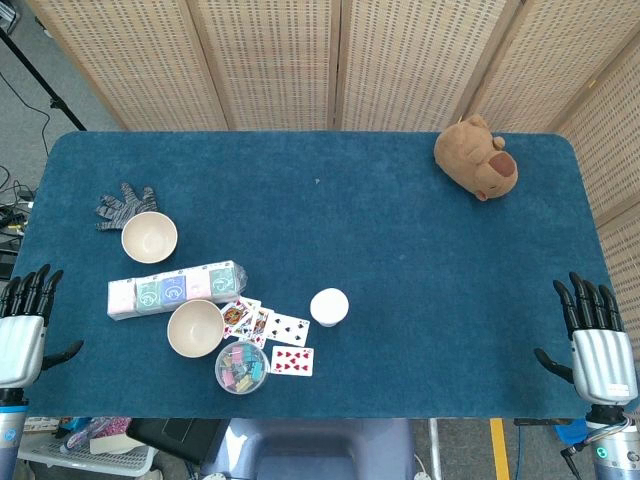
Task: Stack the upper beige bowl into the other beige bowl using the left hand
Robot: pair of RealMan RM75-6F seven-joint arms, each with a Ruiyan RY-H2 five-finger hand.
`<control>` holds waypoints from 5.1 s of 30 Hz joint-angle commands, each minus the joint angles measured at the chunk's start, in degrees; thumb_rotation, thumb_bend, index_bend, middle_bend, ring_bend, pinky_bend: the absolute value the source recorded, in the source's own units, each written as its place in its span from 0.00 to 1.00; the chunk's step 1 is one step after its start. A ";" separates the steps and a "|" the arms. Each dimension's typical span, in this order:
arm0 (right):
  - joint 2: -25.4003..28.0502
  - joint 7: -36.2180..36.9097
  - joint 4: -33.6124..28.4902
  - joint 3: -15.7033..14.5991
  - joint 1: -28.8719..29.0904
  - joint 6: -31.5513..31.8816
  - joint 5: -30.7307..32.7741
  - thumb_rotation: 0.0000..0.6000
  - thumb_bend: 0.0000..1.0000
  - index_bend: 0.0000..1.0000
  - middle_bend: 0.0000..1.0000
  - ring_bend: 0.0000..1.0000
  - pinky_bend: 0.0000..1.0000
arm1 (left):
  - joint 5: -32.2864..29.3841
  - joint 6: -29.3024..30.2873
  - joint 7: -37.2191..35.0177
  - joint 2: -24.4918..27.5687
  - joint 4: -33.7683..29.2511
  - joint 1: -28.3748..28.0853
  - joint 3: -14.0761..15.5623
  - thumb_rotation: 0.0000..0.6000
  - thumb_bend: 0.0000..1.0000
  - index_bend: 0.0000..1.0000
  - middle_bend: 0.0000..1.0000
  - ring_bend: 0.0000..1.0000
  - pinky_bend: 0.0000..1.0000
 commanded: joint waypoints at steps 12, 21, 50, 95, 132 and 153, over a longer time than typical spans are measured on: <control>1.05 1.49 -1.19 0.04 -0.33 -0.05 0.23 1.00 0.00 0.00 0.00 0.00 0.00 | 0.55 -4.94 -3.57 -0.38 3.10 -2.67 -2.38 1.00 0.11 0.00 0.00 0.00 0.00; 0.96 1.08 -1.33 0.19 -0.09 -1.10 1.19 1.00 0.00 0.00 0.00 0.00 0.00 | -2.30 -20.42 -7.86 -4.08 15.68 -13.00 -6.72 1.00 0.31 0.08 0.00 0.00 0.00; -0.40 0.19 -0.30 0.28 0.60 -4.47 4.34 1.00 0.00 0.00 0.00 0.00 0.00 | -10.77 -37.87 -2.91 -22.21 43.00 -24.68 -9.43 1.00 0.42 0.36 0.00 0.00 0.00; 0.27 0.85 -1.59 -0.07 0.43 -4.49 4.11 1.00 0.00 0.00 0.00 0.00 0.00 | 15.92 -8.71 -20.74 -5.71 14.96 -13.92 4.44 1.00 0.47 0.79 0.00 0.00 0.00; 1.63 2.56 -2.81 0.19 0.11 -4.16 4.20 1.00 0.00 0.00 0.00 0.00 0.00 | 20.79 -7.69 -33.00 -16.76 33.15 -12.48 8.32 1.00 0.47 0.75 0.00 0.00 0.00; 1.87 2.61 -3.17 0.24 0.02 -4.20 4.39 1.00 0.00 0.00 0.00 0.00 0.00 | 21.39 -5.59 -35.53 -15.04 32.27 -12.06 9.58 1.00 0.41 0.05 0.00 0.00 0.00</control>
